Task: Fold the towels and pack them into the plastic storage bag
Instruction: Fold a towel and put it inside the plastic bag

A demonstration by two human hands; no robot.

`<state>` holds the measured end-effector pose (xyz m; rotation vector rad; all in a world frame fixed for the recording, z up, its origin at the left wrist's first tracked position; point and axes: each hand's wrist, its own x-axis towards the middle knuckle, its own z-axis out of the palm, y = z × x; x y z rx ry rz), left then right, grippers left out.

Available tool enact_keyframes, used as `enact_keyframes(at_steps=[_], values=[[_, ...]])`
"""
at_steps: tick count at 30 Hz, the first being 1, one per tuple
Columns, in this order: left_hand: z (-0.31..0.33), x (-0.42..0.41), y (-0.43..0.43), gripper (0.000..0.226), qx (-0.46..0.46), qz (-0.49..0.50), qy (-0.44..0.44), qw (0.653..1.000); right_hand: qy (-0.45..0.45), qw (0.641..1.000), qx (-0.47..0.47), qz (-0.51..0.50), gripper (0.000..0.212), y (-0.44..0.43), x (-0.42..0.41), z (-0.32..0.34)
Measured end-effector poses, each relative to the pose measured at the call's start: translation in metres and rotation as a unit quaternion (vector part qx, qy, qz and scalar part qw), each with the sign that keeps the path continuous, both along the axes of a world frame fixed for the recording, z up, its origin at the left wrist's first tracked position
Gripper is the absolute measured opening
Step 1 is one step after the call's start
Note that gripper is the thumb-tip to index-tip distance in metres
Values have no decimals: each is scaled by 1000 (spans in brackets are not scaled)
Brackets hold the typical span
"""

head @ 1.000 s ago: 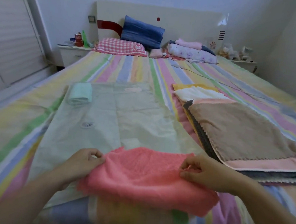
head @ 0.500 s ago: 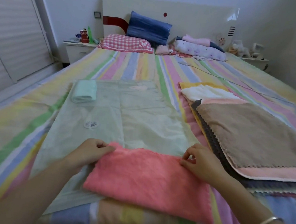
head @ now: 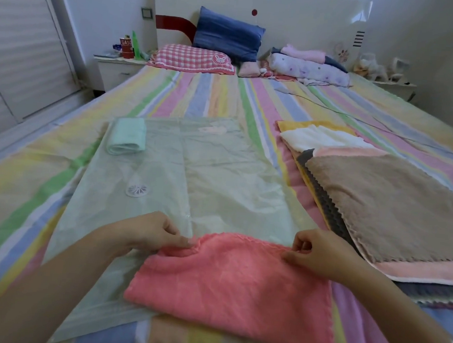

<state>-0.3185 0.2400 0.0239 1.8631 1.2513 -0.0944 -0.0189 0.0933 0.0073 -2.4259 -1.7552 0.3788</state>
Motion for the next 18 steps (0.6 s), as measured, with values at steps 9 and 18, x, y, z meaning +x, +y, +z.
enact_keyframes(at_steps=[9, 18], values=[[13, -43, 6, 16, 147, 186, -231, 944, 115, 978, 174, -1, 16, 28, -5, 16], [-37, -61, 50, 14, 239, 245, -199, 918, 110, 987, 112, -28, 6, 95, -26, -10]])
